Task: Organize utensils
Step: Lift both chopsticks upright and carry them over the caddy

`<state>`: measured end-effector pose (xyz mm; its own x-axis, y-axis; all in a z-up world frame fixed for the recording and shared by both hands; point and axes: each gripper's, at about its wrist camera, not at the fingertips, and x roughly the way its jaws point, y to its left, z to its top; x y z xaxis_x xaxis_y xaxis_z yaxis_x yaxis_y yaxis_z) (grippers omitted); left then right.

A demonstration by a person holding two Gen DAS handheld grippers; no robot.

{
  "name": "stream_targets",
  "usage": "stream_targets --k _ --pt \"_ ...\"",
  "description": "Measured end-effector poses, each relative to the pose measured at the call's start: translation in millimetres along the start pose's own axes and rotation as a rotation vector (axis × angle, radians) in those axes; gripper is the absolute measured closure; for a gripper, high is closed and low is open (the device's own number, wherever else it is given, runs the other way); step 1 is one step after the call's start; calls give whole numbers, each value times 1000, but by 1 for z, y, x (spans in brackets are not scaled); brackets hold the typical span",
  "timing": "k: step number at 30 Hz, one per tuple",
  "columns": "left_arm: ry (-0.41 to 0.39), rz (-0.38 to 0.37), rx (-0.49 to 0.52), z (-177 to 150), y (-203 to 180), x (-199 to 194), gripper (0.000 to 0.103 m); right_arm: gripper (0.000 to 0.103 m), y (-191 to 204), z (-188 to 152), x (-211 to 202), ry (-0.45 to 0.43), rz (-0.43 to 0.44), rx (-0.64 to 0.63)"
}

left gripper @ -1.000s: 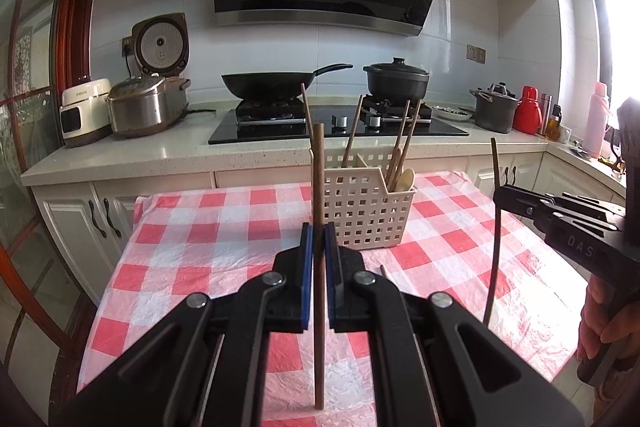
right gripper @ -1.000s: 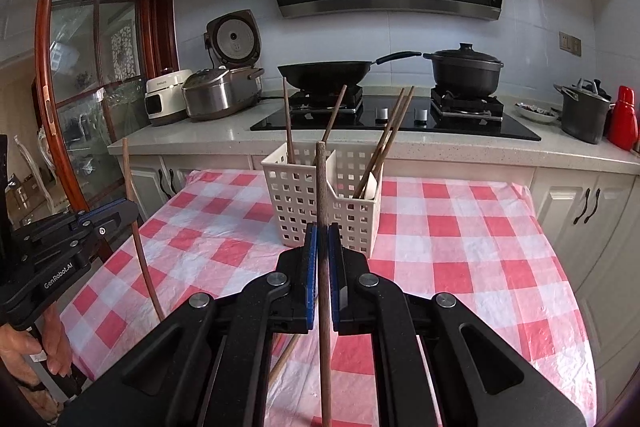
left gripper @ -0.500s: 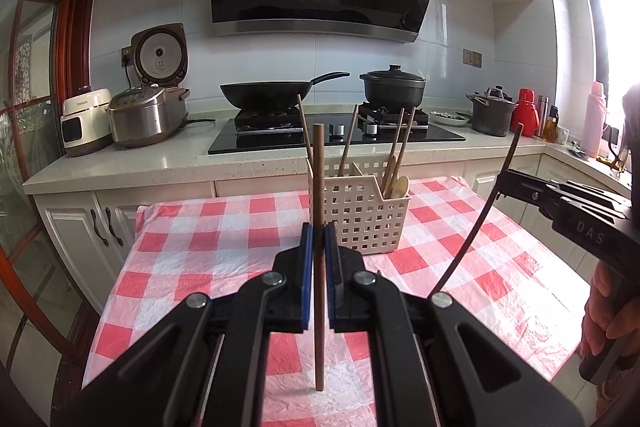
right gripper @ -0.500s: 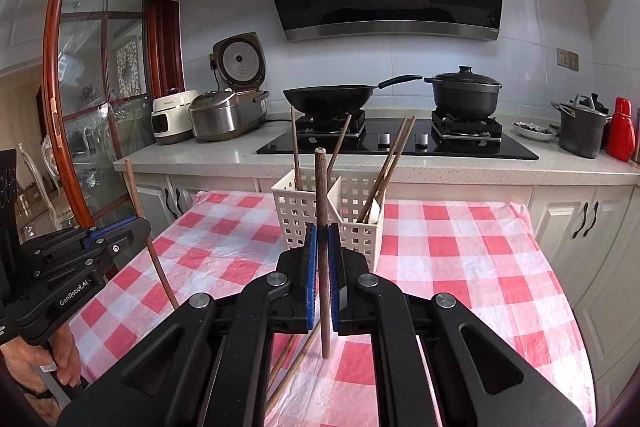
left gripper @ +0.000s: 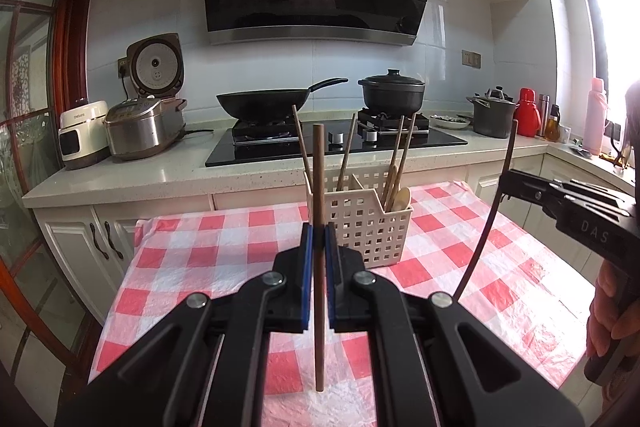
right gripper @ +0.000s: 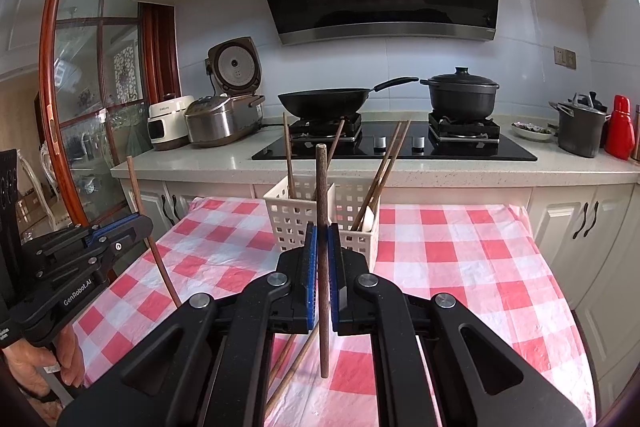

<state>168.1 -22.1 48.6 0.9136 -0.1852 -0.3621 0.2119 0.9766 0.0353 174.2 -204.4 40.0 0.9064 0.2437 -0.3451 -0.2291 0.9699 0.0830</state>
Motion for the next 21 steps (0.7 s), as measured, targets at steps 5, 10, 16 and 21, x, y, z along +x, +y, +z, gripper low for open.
stream_targets --k 5,10,16,21 --pt "-16 -7 23 23 -4 15 97 98 -8 27 8 -31 -16 -14" --pt "-33 -24 30 60 -6 37 97 98 -18 58 21 -53 -16 -17" --pt "-70 -46 45 113 -11 58 97 98 -29 100 36 -90 -9 -6" --pt "-109 -40 48 155 -8 74 97 98 -39 127 53 -105 -4 13"
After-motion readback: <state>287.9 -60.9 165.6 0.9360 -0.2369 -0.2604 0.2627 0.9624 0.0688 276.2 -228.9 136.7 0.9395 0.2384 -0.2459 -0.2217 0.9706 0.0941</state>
